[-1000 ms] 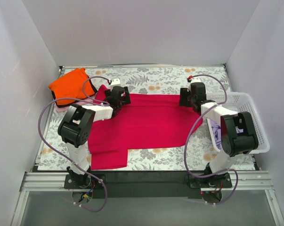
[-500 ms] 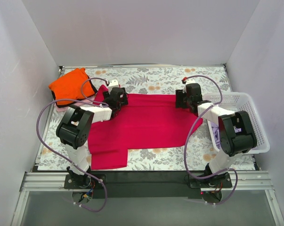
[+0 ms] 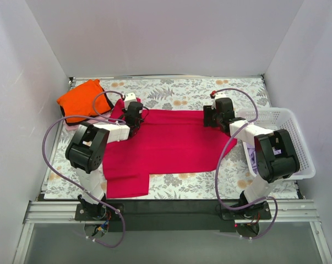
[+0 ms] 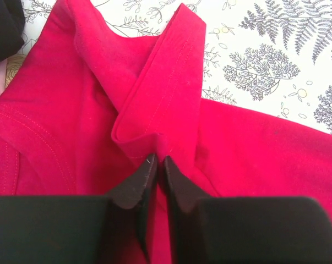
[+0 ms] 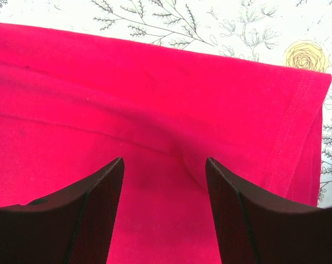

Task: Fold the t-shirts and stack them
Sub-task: Fold the tshirt

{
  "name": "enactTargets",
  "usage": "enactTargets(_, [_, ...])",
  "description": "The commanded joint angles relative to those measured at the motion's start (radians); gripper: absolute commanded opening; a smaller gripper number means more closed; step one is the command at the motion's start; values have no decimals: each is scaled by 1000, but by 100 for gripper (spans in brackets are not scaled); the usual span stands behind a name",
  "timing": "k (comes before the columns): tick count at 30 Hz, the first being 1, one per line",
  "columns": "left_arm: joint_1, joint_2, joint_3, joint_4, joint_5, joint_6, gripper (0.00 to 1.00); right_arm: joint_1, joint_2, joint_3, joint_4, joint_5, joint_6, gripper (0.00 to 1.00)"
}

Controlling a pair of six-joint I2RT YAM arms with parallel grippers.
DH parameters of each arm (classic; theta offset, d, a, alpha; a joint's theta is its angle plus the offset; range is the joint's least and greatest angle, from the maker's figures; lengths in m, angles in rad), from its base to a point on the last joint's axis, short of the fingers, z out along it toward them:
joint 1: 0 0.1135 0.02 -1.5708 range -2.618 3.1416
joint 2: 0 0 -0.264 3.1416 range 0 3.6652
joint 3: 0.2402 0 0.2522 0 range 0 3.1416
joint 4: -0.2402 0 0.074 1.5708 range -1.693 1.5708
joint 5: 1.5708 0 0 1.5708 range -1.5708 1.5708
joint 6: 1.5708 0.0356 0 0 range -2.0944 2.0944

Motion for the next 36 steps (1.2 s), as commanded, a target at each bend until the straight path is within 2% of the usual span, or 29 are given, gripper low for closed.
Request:
enactTargets(1, [4, -12, 4, 17, -20, -4, 10, 8, 19, 19, 18, 23, -13, 55])
enactTargets(5, [4, -25, -4, 11, -19, -4, 0, 30, 31, 31, 18, 29, -24, 55])
enactTargets(16, [4, -189, -110, 6, 22, -41, 0, 93, 71, 69, 24, 61, -8, 55])
enactTargets(30, [4, -187, -115, -15, 39, -42, 0, 114, 239, 184, 73, 76, 16, 50])
enactTargets(36, [4, -189, -118, -17, 49, -42, 0, 120, 241, 175, 71, 124, 18, 42])
